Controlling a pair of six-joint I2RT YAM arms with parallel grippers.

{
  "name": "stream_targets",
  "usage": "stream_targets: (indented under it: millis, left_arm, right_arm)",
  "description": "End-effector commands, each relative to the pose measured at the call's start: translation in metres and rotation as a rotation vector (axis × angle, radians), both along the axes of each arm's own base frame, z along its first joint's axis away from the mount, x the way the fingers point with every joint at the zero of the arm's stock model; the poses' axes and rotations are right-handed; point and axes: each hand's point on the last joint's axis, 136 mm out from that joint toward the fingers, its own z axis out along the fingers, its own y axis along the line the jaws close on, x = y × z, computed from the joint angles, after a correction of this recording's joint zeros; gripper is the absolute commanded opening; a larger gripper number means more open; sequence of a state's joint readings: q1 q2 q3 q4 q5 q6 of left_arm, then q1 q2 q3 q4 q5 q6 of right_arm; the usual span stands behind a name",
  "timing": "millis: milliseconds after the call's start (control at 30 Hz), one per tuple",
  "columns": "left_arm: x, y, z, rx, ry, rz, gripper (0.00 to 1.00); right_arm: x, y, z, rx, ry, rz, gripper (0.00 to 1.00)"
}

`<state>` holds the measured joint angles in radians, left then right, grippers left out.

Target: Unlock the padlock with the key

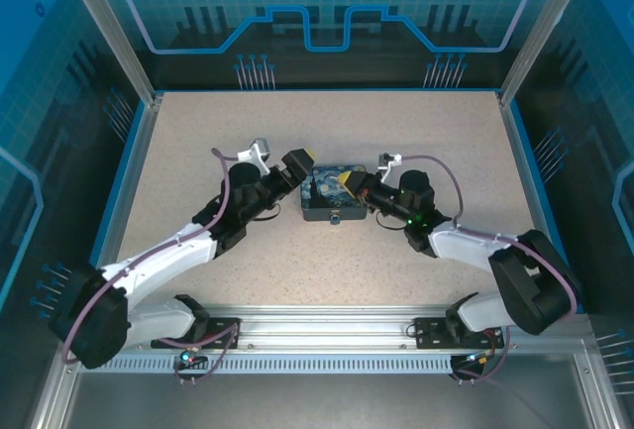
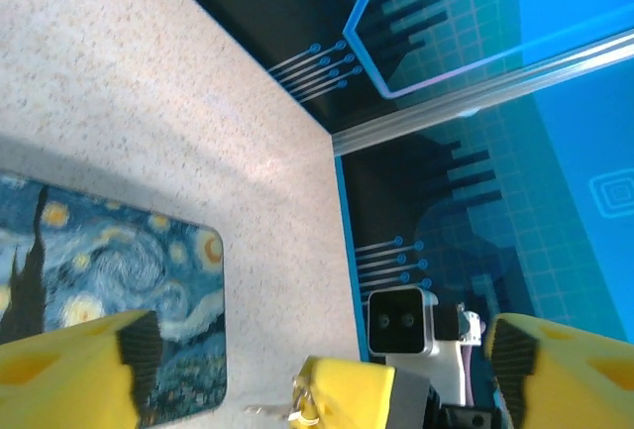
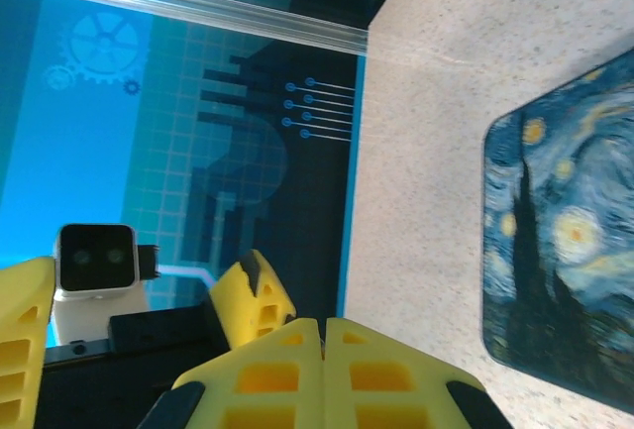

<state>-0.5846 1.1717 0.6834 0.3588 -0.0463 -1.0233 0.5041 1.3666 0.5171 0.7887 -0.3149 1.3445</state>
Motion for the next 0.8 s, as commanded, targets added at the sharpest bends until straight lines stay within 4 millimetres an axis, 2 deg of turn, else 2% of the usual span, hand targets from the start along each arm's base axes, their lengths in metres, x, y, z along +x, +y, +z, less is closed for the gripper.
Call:
stream_targets:
  millis: [0, 33, 233, 367, 567, 767]
  left_arm:
    - [-0.026, -0.003, -0.024, 0.169, 0.044, -0.128, 0.96]
    - [-0.032, -0.004, -0.030, 0.189, 0.054, -0.149, 0.99]
    - [-0.065, -0.017, -0.070, 0.261, 0.088, -0.242, 0.99]
    - [-0.079, -0.033, -0.098, 0.289, 0.091, -0.290, 0.99]
    - [-0.086, -0.059, -0.129, 0.320, 0.087, -0.336, 0.99]
    - [-0.076, -0.071, -0.144, 0.371, 0.073, -0.330, 0.99]
  right_arm:
    - [-0.012, -0.016, -0.019, -0.092, 0.018, -0.004, 0.00]
    - [-0.014, -0.021, -0.022, -0.109, 0.024, -0.011, 0.00]
    - [-0.023, -0.051, -0.042, -0.176, 0.058, -0.063, 0.00]
    - [-0.027, -0.060, -0.053, -0.193, 0.073, -0.069, 0.00]
    - [-0.030, -0.065, -0.065, -0.216, 0.094, -0.064, 0.00]
    - [-0.029, -0.063, -0.073, -0.230, 0.097, -0.046, 0.00]
